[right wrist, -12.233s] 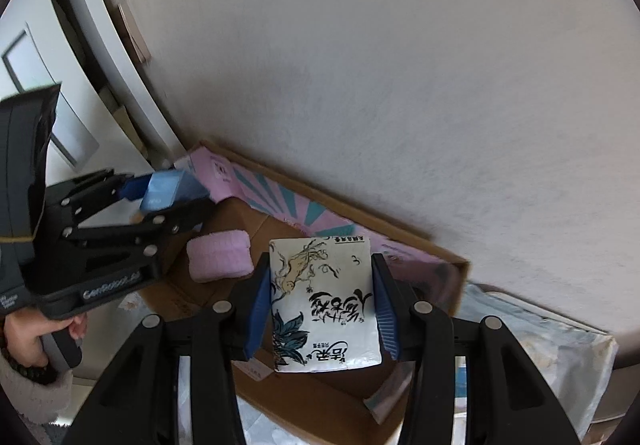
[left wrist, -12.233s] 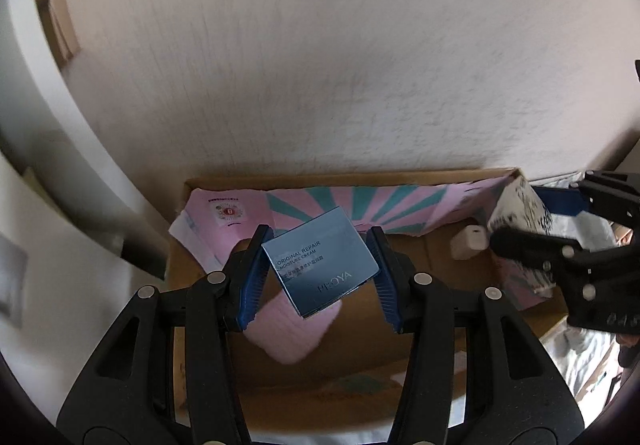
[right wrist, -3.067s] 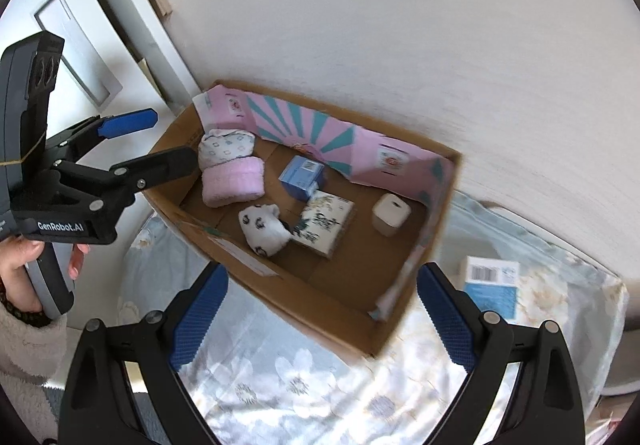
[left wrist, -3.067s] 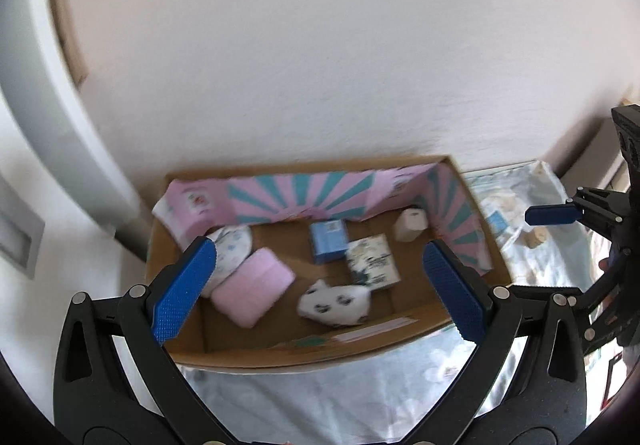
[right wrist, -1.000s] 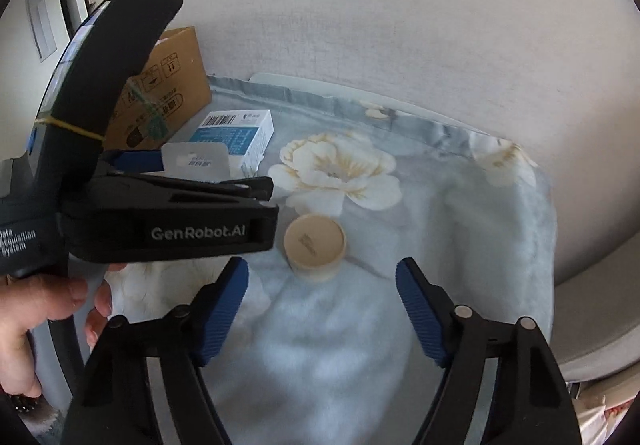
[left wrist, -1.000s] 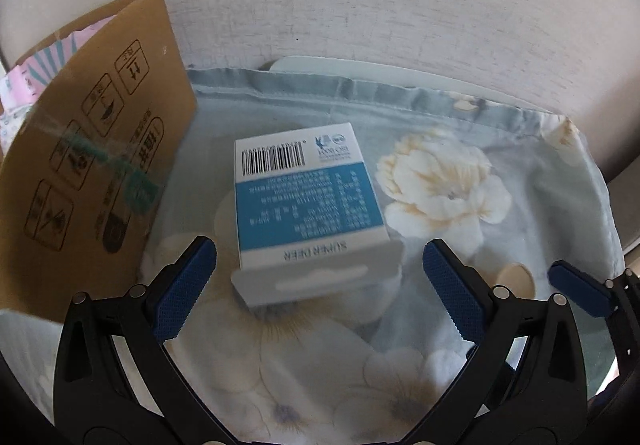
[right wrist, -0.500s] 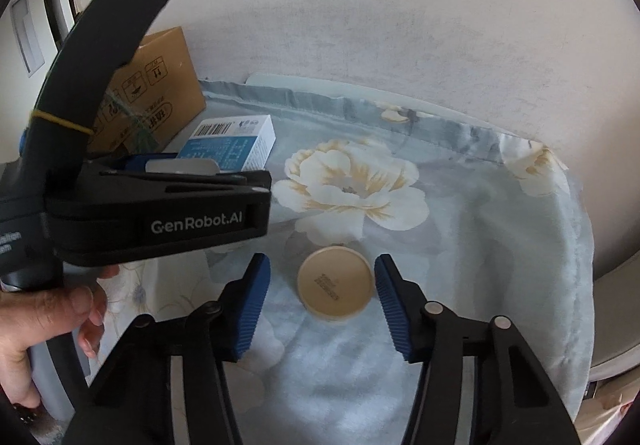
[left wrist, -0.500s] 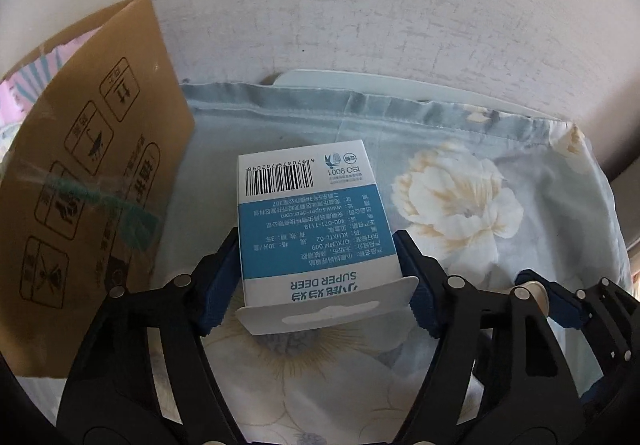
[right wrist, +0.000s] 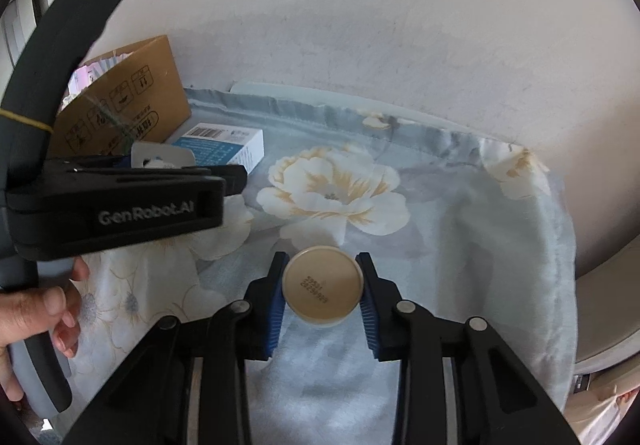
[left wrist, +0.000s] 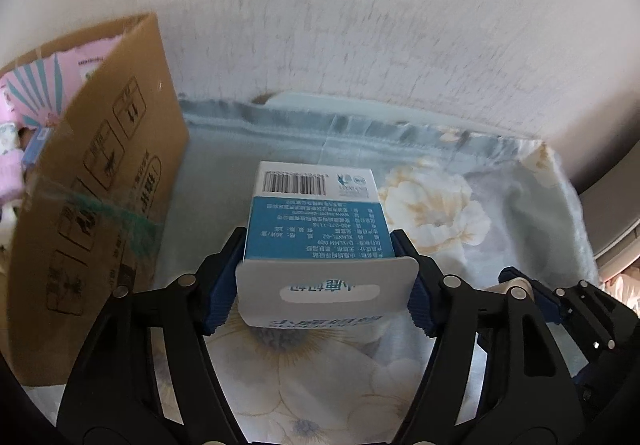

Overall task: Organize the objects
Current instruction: 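Grasp the white-and-blue milk box with the left gripper while the right gripper grasps the beige jar, then carry the milk box and beige jar into the cardboard box and release both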

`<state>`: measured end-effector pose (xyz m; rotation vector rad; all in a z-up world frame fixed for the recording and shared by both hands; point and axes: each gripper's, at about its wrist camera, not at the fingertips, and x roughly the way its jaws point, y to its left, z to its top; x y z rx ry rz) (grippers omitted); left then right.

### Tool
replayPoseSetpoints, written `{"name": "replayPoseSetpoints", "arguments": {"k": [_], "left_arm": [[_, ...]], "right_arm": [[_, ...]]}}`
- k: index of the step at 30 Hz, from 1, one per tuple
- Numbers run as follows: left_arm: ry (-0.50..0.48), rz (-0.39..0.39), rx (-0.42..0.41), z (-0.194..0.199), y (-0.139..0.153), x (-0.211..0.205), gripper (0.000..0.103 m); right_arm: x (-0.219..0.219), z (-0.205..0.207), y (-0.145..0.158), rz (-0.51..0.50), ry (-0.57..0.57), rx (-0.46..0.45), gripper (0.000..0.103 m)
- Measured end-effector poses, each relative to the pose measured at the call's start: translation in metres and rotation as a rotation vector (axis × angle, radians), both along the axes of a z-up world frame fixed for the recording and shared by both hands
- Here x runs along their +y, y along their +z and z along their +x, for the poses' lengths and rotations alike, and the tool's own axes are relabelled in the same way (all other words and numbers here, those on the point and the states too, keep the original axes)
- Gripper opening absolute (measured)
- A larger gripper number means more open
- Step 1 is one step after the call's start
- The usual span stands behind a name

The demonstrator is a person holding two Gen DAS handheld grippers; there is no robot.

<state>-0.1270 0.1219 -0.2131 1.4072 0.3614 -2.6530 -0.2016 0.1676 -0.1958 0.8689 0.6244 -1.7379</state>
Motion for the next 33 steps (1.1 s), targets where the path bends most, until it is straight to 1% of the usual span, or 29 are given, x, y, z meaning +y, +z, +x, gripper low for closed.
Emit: {"name": "replayPoseSetpoints", "arguments": {"k": [5,7,9,12,13,15,17,21,25,28,33], "left_arm": [[-0.020,0.012,0.022,0.002,0.016,-0.005,0.066],[-0.026,0.023,0.030,0.003,0.021,-0.013,0.066],[-0.031,0.028,0.048,0.007,0.031,-0.018,0.066],[-0.036,0.041,0.071,0.004,0.050,-0.007,0.066],[-0.039,0.044,0.080,0.015,0.055,-0.006,0.066],[-0.047,0.050,0.100,0.014,0.069,-0.007,0.066],[-0.059,0.054,0.123,0.018,0.089,-0.023,0.066],[-0.079,0.039,0.161,0.026,0.122,-0.045,0.066],[-0.068,0.035,0.195,0.038,0.153,-0.079,0.066],[-0.050,0.036,0.213,0.044,0.169,-0.105,0.066],[-0.020,0.004,0.233,0.060,0.190,-0.157,0.066]], "right_arm": [[0.005,-0.001,0.011,-0.002,-0.030,-0.019,0.031],[0.008,-0.002,0.016,-0.007,-0.042,-0.028,0.031],[0.010,-0.002,0.022,-0.013,-0.052,-0.031,0.031],[0.006,-0.001,0.034,-0.016,-0.062,-0.022,0.031],[0.007,-0.001,0.040,-0.017,-0.065,-0.020,0.031],[0.006,-0.001,0.052,-0.017,-0.074,-0.018,0.031],[0.001,0.000,0.064,-0.013,-0.073,-0.032,0.031],[-0.011,0.006,0.096,-0.021,-0.079,-0.030,0.031],[-0.028,0.018,0.130,-0.043,-0.067,-0.025,0.031],[-0.048,0.030,0.148,-0.045,-0.035,-0.037,0.031],[-0.084,0.060,0.167,-0.054,0.020,-0.056,0.031]]}}
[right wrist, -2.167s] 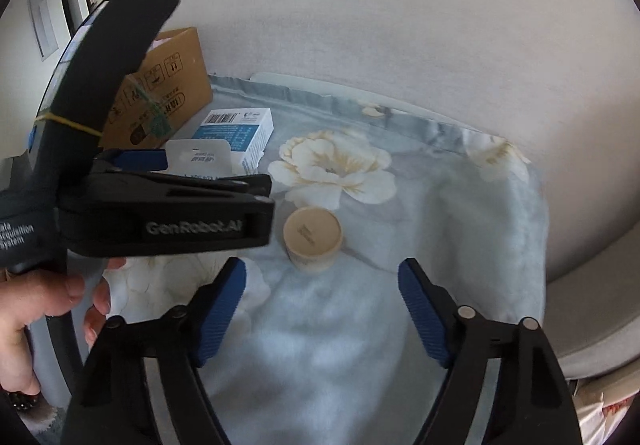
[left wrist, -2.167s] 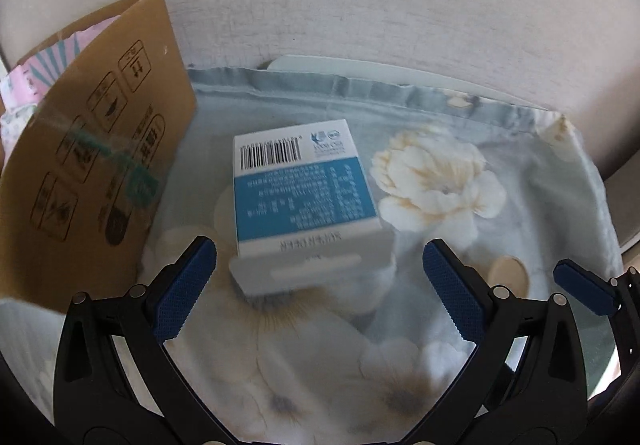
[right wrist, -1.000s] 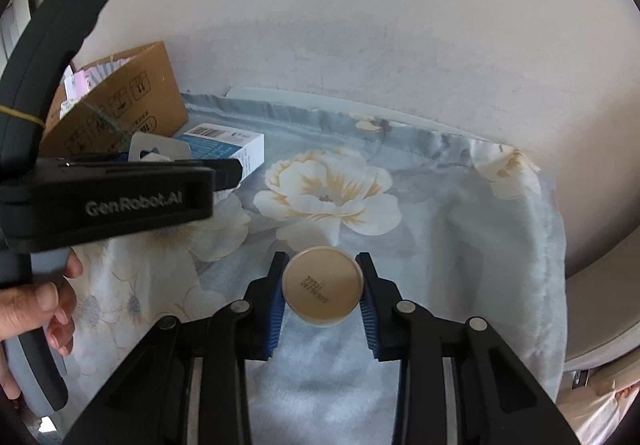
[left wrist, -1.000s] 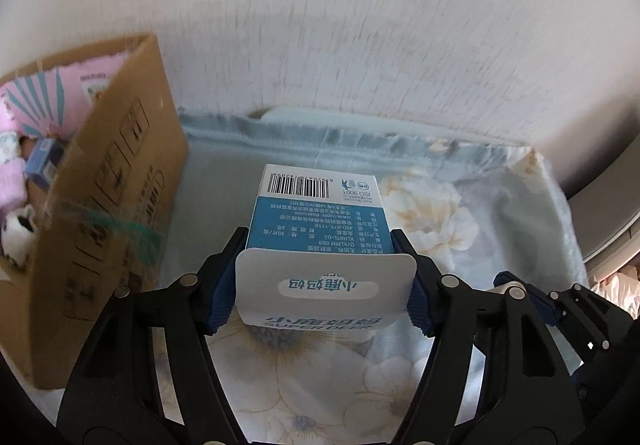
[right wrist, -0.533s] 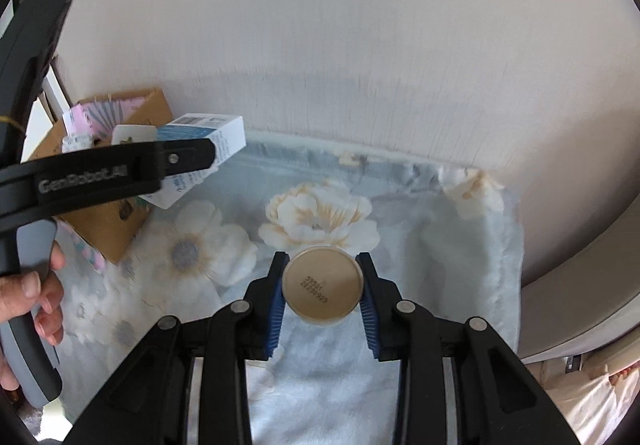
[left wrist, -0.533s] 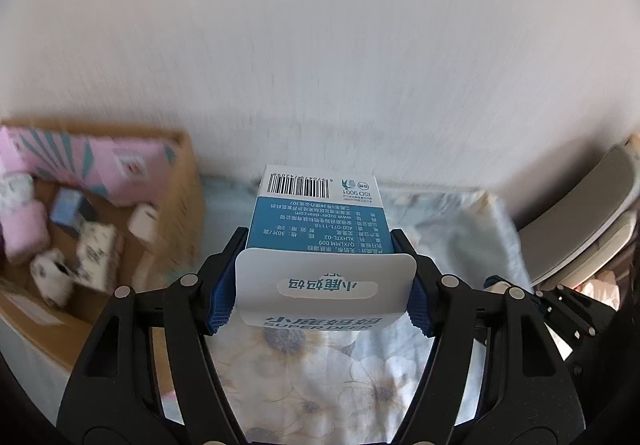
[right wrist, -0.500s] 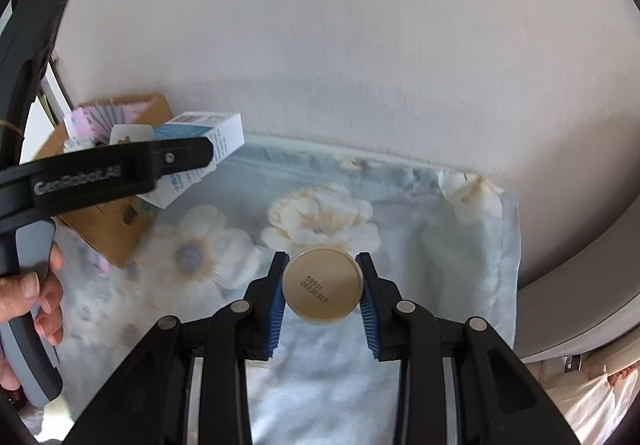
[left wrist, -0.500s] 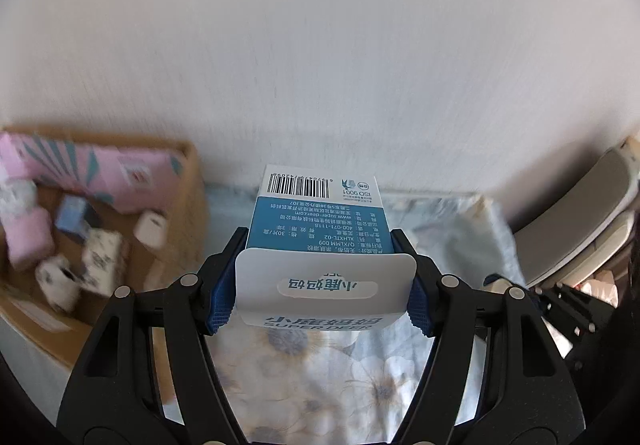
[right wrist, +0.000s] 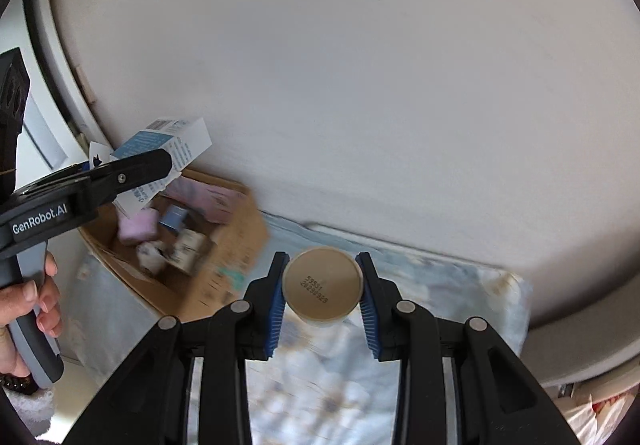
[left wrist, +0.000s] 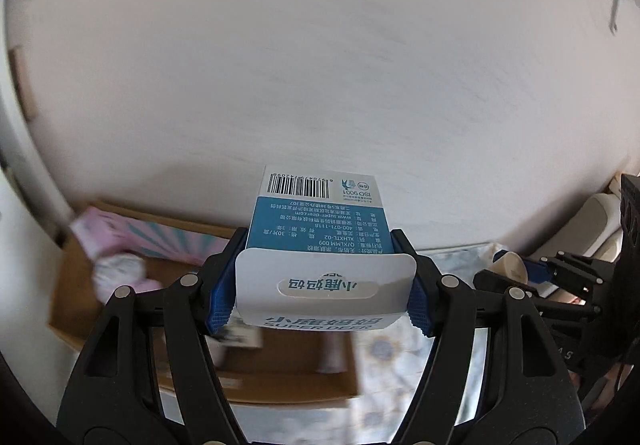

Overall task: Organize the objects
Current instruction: 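Carry the milk box and beige jar into the cardboard box and release both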

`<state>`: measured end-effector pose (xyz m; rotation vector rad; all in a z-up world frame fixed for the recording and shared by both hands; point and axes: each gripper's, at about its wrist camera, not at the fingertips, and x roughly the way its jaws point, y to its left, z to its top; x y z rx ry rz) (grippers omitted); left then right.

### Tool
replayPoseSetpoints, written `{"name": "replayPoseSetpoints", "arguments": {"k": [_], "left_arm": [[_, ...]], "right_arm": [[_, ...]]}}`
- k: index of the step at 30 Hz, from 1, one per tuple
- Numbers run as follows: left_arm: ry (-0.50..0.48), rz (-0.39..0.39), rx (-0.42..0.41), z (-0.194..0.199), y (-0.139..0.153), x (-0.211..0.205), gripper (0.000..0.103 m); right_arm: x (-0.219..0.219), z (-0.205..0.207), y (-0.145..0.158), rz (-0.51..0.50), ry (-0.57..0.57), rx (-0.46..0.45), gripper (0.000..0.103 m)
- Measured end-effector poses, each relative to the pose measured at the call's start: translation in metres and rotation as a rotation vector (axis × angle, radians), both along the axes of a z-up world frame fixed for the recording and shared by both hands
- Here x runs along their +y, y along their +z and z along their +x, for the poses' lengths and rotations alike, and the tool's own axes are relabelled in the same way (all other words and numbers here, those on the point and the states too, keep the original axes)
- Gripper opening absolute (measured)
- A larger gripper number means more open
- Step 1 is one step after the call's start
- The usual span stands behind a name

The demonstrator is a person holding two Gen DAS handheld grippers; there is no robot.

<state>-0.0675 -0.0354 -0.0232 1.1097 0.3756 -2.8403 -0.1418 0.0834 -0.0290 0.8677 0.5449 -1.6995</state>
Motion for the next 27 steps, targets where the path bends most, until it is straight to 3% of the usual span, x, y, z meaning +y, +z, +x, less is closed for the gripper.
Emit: {"name": "replayPoseSetpoints", "arguments": {"k": [4,10,15,27], "left_arm": [[0.038,-0.003,0.007,0.015,0.006,-0.044,0.066],[0.065,0.002,-0.019,0.030,-0.007,-0.100,0.066],[0.059,0.080,-0.046,0.025,-0.031,-0.122,0.066],[0.003,0.061,-0.156,0.016,-0.091,-0.150,0.066]], "right_arm": [[-0.034,0.029,0.006,-0.014,0.048,-0.017,0.031],[-0.082,0.071,-0.004,0.000,0.119,-0.053,0.031],[-0.116,0.099,-0.029,0.052,0.158,-0.095,0.031],[-0.147,0.126,-0.083,0.168,0.140,-0.182,0.031]]}}
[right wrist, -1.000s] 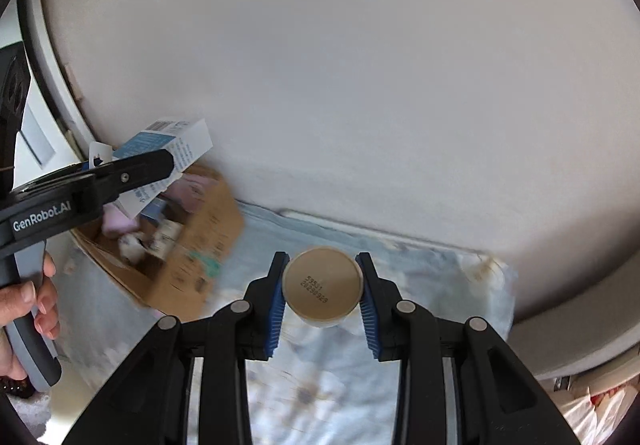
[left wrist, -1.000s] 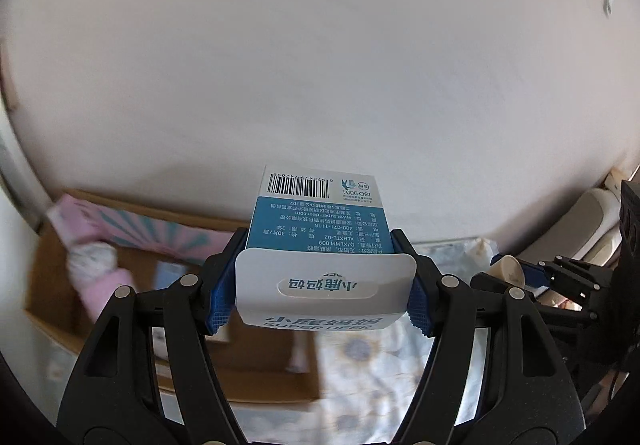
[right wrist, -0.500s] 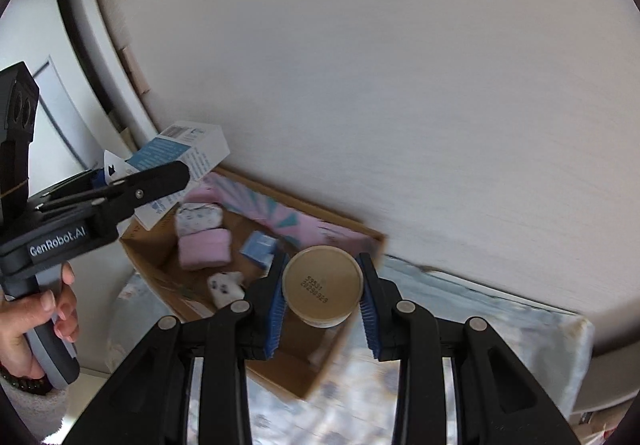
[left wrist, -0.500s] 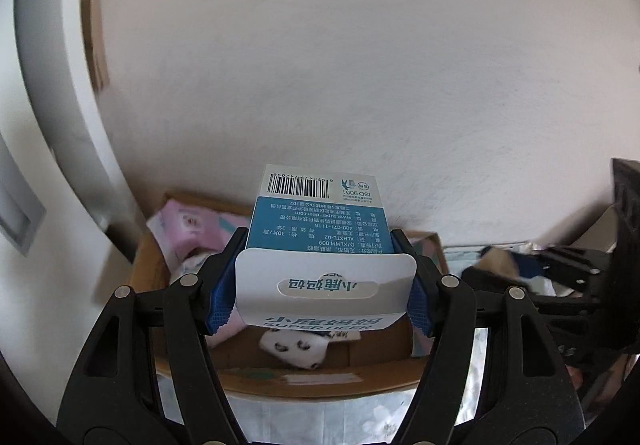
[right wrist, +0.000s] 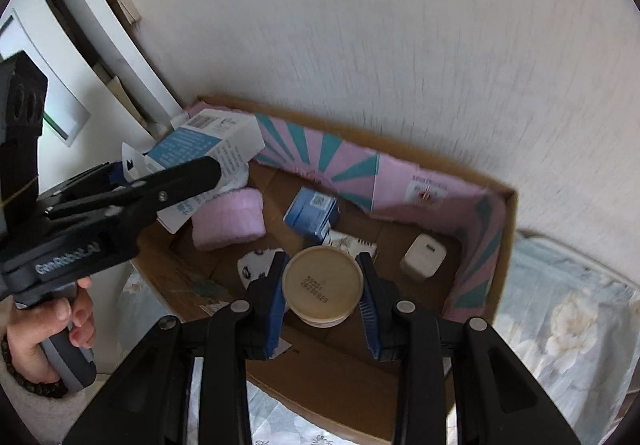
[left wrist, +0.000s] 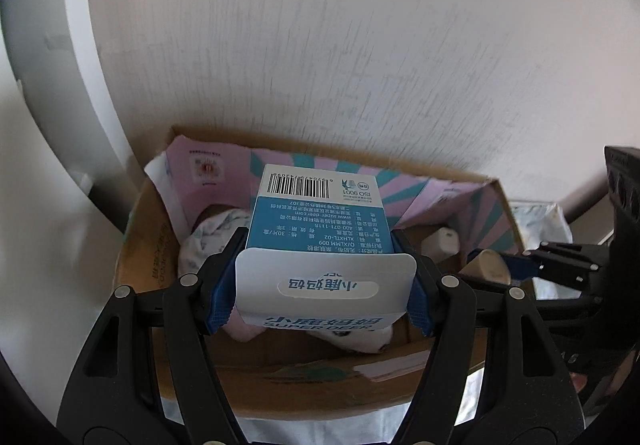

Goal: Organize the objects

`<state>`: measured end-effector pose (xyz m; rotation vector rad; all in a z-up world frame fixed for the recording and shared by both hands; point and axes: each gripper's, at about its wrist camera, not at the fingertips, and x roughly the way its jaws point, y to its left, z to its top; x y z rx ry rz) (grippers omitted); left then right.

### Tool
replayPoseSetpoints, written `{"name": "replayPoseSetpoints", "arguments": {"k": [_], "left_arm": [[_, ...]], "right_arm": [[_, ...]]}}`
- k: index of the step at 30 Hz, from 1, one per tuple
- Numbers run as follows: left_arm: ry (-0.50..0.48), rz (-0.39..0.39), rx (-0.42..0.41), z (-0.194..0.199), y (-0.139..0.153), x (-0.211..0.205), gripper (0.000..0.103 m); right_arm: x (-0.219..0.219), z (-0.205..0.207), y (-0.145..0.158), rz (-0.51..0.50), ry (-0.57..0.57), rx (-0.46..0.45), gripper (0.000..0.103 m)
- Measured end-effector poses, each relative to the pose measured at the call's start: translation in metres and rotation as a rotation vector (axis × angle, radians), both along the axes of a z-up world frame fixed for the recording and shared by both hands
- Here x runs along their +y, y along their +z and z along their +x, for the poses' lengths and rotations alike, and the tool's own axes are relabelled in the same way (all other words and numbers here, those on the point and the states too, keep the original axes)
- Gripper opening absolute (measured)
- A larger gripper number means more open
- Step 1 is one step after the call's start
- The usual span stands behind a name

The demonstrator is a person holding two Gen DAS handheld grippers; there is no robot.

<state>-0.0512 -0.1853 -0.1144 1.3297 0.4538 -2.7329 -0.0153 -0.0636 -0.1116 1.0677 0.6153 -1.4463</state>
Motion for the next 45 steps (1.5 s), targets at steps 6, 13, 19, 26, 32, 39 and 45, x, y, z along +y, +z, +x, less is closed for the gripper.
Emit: {"name": "replayPoseSetpoints", "arguments": {"k": [6,13,19,26,32,39,45], "left_arm": [[-0.039,-0.040,-0.020,-0.007,-0.008,0.000,0.066],[-0.066,-0.102,-0.002,-0.010,0.011,0.004,0.103],[-0.045,-0.104,0.002,-0.002,0.026,-0.010,0.103],[-0.025,-0.094,0.006,0.000,0.020,-0.002,0.103],[-0.035,-0.054,0.007,0.005,0.036,0.007,0.103],[-0.050,-0.055,0.040,0.029,0.087,0.032,0.103],[-0.073,-0.030,0.034,0.055,0.111,0.066,0.103]], "right_arm": [[0.002,-0.005,-0.001,0.014,-0.011,0.021,0.031],[0.002,-0.013,-0.008,0.051,-0.051,-0.071,0.045],[0.009,-0.004,-0.014,0.101,-0.038,-0.049,0.103],[0.017,-0.001,-0.010,0.072,-0.053,-0.018,0.103],[0.024,-0.006,0.009,0.049,-0.101,-0.005,0.103],[0.062,-0.025,0.069,-0.011,-0.207,0.033,0.103],[0.122,-0.043,0.119,-0.059,-0.336,0.100,0.103]]}}
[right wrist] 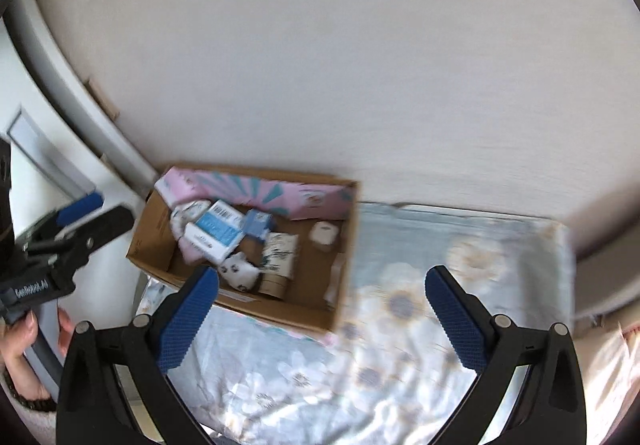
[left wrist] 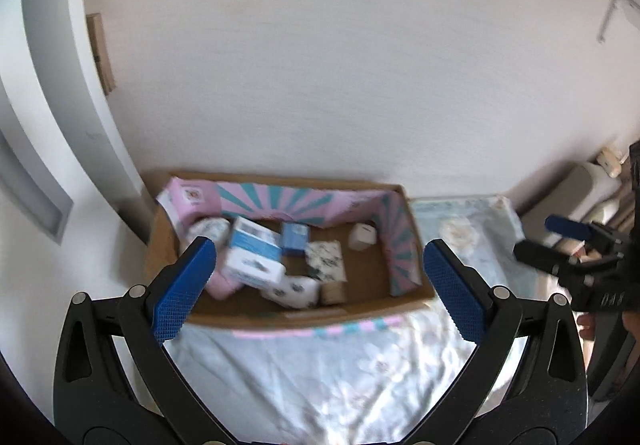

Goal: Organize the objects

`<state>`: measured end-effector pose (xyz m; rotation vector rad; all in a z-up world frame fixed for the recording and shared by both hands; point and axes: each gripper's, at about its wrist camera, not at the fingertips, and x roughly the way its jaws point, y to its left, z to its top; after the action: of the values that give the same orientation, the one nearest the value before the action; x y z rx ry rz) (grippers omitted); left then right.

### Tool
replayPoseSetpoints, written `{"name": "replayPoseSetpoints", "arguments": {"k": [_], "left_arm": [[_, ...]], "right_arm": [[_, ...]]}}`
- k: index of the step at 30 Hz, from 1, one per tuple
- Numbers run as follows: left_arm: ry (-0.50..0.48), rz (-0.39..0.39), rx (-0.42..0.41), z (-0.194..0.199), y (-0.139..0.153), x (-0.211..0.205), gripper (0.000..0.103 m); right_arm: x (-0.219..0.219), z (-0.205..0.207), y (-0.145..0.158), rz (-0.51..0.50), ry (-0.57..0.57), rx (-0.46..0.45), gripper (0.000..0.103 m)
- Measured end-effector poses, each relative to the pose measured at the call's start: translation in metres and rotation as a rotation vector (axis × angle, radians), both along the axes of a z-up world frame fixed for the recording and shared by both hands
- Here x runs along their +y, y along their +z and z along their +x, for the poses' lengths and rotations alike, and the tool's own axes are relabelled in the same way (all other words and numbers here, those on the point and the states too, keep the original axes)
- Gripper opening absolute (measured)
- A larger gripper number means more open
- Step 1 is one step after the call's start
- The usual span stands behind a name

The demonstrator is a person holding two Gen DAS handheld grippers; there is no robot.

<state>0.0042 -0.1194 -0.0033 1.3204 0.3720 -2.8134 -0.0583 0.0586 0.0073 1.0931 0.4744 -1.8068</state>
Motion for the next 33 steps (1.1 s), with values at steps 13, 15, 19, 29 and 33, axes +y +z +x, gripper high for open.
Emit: {"name": "replayPoseSetpoints", "arguments": {"k": [13,15,19,29,33], "left_arm": [[-0.020,-0.047,0.000,0.044,0.000,0.066,0.103],[-0.024,-0.026,-0.005,0.043,0.000,0.067,0.103],[-0.013,-0.030,0.000,0.040,0.003,0.067,0.103],[0.008,-0.034,0.020,0.037,0.008,0.070,0.103],[0.018,-0.042,0.016,0.038,0.008,0.071,0.103]], "right_arm": [[0.081,-0.005,0.010,-0.011,-0.113,0.041,0.103],[0.084,-0.006,0.009,-0.016,-0.117,0.037,0.103],[0.087,-0.008,0.011,-0.015,-0.128,0.069,0.103],[0.086,-0.011,0.016,-0.026,-0.132,0.090,0.103],[0.087,-0.011,0.017,-0.022,-0.144,0.104,0.103]]}}
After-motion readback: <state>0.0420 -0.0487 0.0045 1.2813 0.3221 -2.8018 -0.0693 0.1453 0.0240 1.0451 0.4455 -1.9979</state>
